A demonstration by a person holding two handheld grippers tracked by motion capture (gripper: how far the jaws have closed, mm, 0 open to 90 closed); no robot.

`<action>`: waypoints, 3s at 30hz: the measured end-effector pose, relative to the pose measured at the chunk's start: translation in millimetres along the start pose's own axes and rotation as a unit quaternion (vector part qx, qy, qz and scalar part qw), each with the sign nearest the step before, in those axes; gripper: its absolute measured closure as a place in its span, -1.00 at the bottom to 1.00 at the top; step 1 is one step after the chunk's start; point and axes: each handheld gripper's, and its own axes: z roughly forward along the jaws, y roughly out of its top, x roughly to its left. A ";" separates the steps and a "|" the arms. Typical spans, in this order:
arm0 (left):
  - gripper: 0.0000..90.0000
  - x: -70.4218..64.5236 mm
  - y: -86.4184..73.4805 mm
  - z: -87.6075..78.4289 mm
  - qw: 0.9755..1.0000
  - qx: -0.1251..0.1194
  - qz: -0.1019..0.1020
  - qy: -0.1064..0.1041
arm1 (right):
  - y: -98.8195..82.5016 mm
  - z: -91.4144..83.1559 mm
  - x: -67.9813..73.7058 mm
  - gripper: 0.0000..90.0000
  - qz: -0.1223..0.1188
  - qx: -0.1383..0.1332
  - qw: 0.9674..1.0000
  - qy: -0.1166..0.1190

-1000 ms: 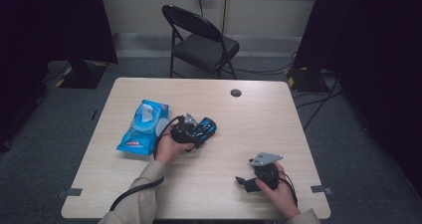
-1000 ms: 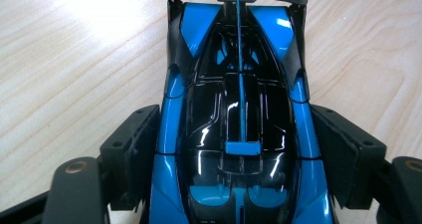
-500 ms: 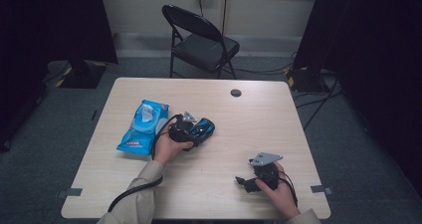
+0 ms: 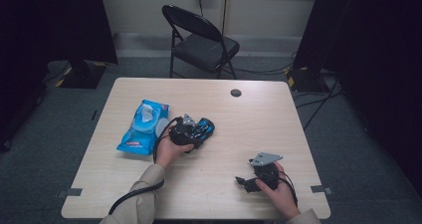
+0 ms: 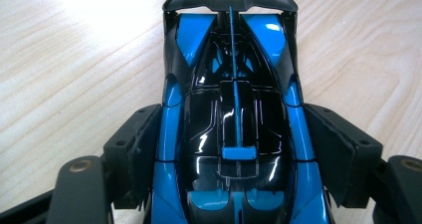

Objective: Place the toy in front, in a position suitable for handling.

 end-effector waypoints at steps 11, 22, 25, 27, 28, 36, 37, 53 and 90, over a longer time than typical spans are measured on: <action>-0.60 -2.4 6.2 6.8 1.000 0.009 -0.008 0.021 | 0.0 0.0 0.0 -0.70 0.000 0.000 1.000 0.000; -0.43 -4.6 6.9 8.2 1.000 0.010 -0.021 0.015 | 0.0 0.0 0.0 -0.70 0.000 0.000 1.000 0.000; -0.42 -3.8 6.2 6.1 1.000 0.014 -0.019 0.016 | 0.0 0.0 0.0 -0.70 0.000 0.000 1.000 0.000; -0.42 -3.7 6.8 3.6 1.000 0.014 -0.015 0.018 | 0.0 0.0 0.0 -0.70 0.000 0.000 1.000 0.000; -0.40 -3.7 8.2 1.3 1.000 0.011 -0.014 0.021 | 0.0 0.0 0.0 -0.70 0.000 0.000 1.000 0.000; -0.39 -3.5 12.2 -8.2 1.000 0.011 -0.010 0.013 | 0.0 0.0 0.0 -0.70 0.000 0.000 1.000 0.000; -0.39 -4.5 11.9 -8.1 1.000 0.006 -0.013 0.013 | 0.0 0.0 0.0 -0.70 0.000 0.000 1.000 0.000; -0.39 -6.2 17.1 -11.3 1.000 0.014 -0.012 0.013 | 0.0 0.0 0.0 -0.70 0.000 0.000 1.000 0.000; -0.56 -12.1 24.5 24.6 0.999 0.023 -0.015 0.041 | 0.0 0.0 -0.2 -0.70 0.000 0.000 1.000 0.002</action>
